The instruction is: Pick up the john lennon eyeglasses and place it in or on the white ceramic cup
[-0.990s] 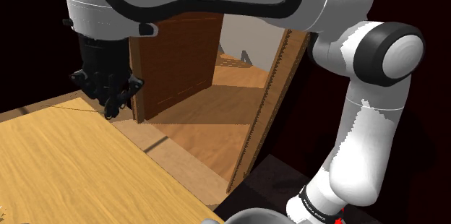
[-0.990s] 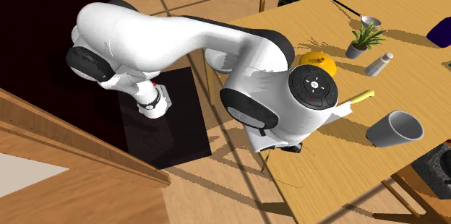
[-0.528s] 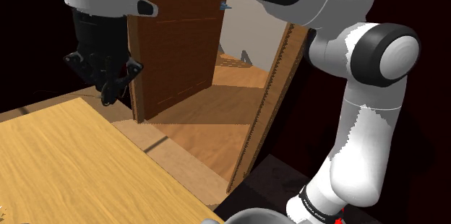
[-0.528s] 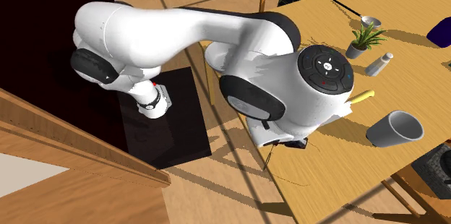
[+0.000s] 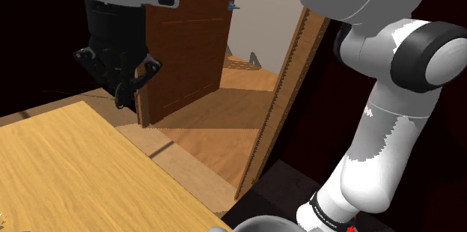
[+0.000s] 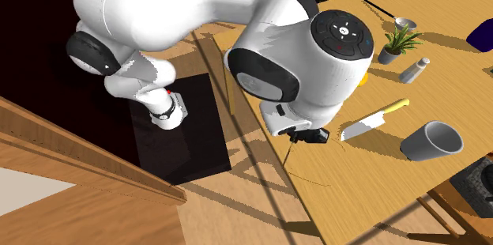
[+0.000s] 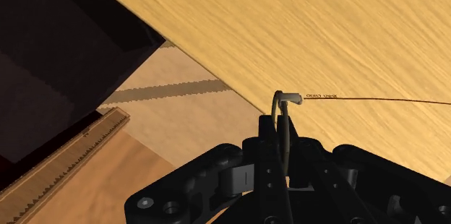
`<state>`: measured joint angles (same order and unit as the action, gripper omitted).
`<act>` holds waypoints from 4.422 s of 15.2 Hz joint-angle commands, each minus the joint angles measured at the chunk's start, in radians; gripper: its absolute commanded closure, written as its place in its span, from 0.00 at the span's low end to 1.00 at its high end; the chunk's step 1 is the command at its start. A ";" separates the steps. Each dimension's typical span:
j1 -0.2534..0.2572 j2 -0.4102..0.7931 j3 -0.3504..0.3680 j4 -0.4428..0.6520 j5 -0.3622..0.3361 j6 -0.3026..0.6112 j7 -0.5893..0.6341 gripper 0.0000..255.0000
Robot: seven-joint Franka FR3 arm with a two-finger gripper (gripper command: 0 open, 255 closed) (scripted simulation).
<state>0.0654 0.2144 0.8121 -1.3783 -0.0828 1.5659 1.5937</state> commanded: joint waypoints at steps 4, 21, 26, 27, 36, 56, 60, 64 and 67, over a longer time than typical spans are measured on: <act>-0.059 -0.234 0.013 -0.229 0.172 0.064 -0.032 1.00; 0.143 -0.862 -0.106 -0.662 0.559 -0.008 -0.032 1.00; 0.225 -0.989 -0.110 -0.720 0.626 -0.057 0.032 1.00; 0.241 -1.012 -0.109 -0.728 0.639 -0.068 0.047 1.00; 0.315 -1.121 -0.077 -0.824 0.712 -0.057 0.103 1.00; 0.324 -1.137 -0.062 -0.873 0.728 -0.024 0.093 0.00; 0.312 -1.110 -0.102 -0.780 0.692 -0.097 0.106 0.00; 0.312 -1.110 -0.102 -0.780 0.692 -0.097 0.106 0.00; 0.312 -1.110 -0.102 -0.780 0.692 -0.097 0.106 0.00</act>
